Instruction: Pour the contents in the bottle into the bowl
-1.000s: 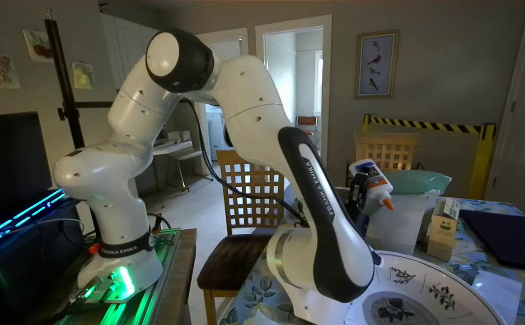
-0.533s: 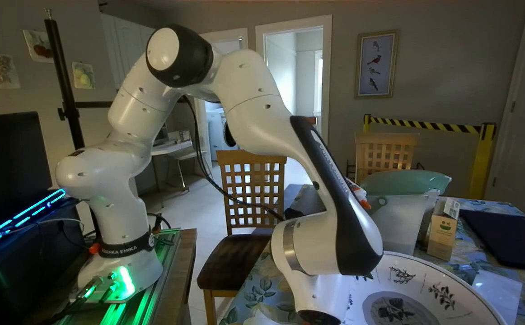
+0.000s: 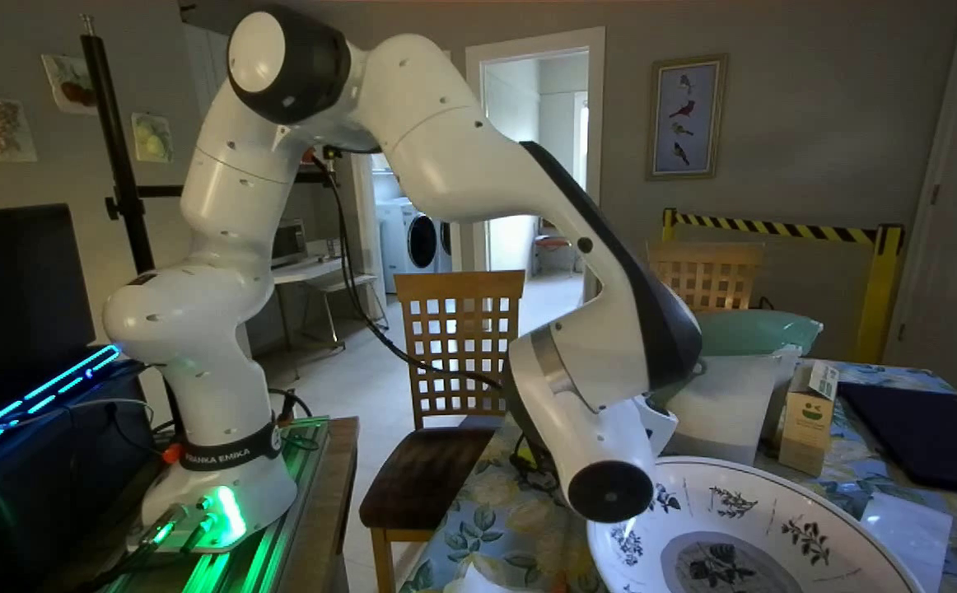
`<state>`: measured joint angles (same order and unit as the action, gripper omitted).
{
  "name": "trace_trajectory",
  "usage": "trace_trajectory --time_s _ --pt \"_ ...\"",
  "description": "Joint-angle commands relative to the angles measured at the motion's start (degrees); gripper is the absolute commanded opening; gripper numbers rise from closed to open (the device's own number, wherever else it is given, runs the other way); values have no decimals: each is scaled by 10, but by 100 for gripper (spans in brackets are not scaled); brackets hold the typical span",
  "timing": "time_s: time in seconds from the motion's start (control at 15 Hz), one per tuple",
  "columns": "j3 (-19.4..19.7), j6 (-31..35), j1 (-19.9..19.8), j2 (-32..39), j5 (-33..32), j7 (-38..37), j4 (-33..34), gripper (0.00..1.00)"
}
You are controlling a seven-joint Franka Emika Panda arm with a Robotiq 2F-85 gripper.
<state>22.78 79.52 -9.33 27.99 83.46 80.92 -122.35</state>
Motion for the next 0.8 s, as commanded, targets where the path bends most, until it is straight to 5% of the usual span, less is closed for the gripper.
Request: trace_trajectory --time_s 0.0,0.73 --pt "-23 91 17 -75 -88 18 -40 6" --pt "-137 297 51 -120 -342 3 -28 6"
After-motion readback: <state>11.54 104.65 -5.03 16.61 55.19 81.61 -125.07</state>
